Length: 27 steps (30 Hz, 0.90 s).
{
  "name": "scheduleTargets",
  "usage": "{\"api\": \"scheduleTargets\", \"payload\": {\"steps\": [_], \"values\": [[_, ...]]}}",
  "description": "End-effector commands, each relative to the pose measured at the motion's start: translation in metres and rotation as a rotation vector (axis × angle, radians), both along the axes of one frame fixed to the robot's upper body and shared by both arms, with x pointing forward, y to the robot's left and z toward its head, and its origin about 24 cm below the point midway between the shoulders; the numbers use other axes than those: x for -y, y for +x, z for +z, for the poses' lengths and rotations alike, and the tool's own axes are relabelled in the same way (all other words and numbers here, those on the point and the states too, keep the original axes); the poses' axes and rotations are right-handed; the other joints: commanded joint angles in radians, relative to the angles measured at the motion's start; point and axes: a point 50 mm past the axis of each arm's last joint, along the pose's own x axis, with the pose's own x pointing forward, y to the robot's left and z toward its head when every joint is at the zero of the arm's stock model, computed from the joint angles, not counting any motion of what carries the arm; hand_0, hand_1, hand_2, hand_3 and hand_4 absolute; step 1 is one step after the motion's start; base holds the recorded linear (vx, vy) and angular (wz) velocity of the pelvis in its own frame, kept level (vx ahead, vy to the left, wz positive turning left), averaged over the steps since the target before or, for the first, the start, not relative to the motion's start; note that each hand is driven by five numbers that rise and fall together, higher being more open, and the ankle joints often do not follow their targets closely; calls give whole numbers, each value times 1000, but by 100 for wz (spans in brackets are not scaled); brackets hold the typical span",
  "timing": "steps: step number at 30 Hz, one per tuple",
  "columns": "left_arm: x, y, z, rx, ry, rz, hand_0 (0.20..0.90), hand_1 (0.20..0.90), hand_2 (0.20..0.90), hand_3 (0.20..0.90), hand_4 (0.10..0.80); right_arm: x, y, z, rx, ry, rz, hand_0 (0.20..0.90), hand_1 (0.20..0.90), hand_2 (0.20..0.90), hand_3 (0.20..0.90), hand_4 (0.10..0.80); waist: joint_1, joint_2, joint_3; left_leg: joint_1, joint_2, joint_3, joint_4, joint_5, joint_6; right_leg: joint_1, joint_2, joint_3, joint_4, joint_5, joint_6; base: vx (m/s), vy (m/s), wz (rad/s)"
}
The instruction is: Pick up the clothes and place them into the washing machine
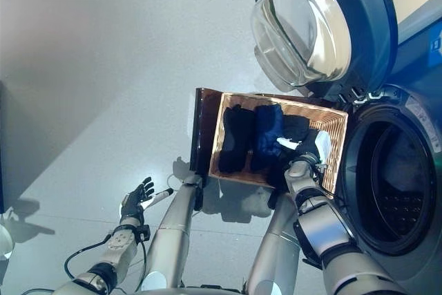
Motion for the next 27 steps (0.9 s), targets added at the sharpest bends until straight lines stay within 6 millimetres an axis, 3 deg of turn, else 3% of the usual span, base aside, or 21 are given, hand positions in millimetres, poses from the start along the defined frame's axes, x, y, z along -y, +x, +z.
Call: {"api": "scheduleTargets", "payload": {"steps": [1, 15, 27], "values": [[-36, -27, -4, -24, 66, 93, 900, 900, 900, 900, 800, 10, 3, 13, 83, -7, 11, 200, 200, 200, 200, 300, 0, 12, -43, 47, 22, 87, 40, -67, 2, 43, -6, 92, -232, 306, 46, 0, 0, 0], [-45, -41, -10, -72, 59, 120, 900, 900, 900, 900, 800, 12, -19, -4, 198, 252, 49, 200, 200, 200, 200, 300, -31, -44, -69, 243, 36, 89, -162, -8, -17, 247, -4, 40, -429, 372, 71, 44, -21, -6], [-48, -55, -17, -114, 15, 141, 900, 900, 900, 900, 800, 27, -46, -30, 192, 451, -6, 200, 200, 200, 200, 300, -42, -77, -99, 394, 60, 93, -314, 43, -34, 387, 1, -2, -563, 412, 87, 50, -22, -7]]}}
